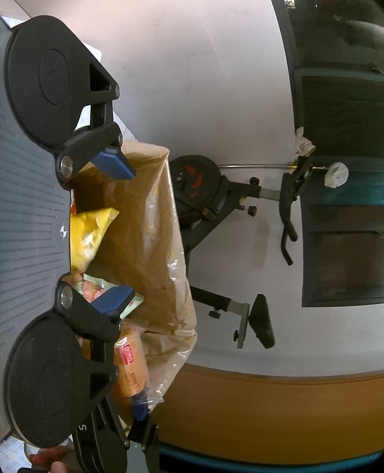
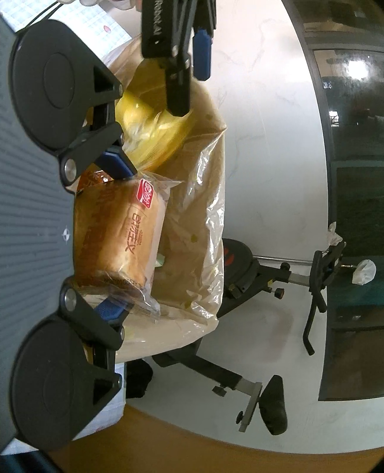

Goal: Organize snacks
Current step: 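Open both grippers to drop the bread and yellow bag into the box, then move both grippers back to the remaining snacks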

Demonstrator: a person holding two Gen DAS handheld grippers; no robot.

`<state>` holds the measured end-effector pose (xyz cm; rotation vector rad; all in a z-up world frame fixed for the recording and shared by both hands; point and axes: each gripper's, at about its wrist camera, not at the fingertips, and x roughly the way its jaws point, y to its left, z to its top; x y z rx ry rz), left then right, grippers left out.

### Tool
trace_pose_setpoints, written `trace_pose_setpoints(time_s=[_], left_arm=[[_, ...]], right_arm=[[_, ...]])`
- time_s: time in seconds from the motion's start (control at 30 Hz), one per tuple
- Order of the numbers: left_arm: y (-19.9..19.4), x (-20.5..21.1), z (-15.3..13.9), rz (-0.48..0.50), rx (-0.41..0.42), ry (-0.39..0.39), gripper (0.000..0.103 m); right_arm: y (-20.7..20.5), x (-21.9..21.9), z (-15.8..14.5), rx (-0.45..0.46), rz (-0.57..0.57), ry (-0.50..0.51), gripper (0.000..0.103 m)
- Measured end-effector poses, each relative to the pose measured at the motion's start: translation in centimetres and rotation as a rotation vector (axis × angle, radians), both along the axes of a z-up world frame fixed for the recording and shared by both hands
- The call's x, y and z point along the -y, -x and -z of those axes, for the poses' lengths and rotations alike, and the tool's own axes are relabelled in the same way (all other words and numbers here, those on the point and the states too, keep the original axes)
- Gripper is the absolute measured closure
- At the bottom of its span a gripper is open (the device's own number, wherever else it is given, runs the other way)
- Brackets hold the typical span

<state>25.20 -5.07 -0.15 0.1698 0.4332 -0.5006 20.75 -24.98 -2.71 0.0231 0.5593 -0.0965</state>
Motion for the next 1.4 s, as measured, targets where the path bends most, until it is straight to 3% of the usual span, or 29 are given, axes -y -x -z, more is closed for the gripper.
trace_pose_setpoints(time_s=[0.5, 0.57, 0.9, 1.17, 1.4], left_arm=[[1.8, -1.7, -1.5, -0.038, 0.021, 0.047, 0.021], [1.9, -1.9, -1.6, -0.046, 0.018, 0.052, 0.021], [3.6, -2.8, -1.2, -0.065, 0.009, 0.082, 0.021], [7.3, -5.1, 0.6, -0.054, 0.012, 0.091, 0.021], [8.4, -5.8, 4.6, -0.108, -0.094, 0.143, 0.021]], right_arm=[[2.2, -0.2, -0.8, 0.021, -0.006, -0.018, 0.012], [2.5, -0.2, -1.0, 0.039, -0.013, -0.017, 0.008], [4.1, -0.6, -2.1, 0.099, -0.024, -0.028, 0.008], [8.6, -0.2, -1.6, 0.157, -0.026, -0.112, 0.007], [11.6, -0.4, 1.5, 0.152, 0.02, -0.112, 0.006]])
